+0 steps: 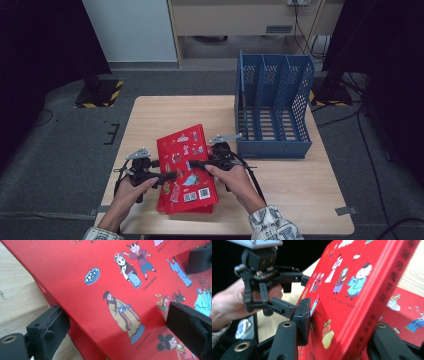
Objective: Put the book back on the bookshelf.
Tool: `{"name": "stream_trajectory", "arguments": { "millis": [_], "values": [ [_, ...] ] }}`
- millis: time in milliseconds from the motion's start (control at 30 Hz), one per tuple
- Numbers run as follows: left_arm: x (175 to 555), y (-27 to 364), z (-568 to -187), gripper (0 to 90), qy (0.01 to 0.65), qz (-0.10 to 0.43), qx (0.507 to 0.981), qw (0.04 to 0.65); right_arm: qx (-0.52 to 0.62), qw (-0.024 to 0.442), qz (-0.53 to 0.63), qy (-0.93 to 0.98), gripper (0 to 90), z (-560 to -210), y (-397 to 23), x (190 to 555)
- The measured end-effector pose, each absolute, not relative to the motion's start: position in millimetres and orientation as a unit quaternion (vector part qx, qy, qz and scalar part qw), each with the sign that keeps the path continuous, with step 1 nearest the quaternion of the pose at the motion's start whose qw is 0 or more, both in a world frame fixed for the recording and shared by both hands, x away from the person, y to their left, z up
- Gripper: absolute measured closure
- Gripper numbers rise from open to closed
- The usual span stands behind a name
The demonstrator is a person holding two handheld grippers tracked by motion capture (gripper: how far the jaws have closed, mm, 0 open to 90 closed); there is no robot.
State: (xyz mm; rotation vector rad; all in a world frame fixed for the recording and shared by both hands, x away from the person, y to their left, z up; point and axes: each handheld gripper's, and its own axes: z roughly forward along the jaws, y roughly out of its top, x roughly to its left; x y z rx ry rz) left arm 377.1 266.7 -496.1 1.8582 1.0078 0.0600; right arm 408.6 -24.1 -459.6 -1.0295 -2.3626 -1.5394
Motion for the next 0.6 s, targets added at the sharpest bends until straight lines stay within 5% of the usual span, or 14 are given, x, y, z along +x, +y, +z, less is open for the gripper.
{"name": "stream_trajectory", "arguments": {
  "millis": [600],
  "values": [
    [377.9,268.5,-481.8,14.7,0.413,0.06,0.753,0.509,-0.334,0.061,-0.508,-0.791,55.5,-450.4,-25.8,413.1]
  ]
}}
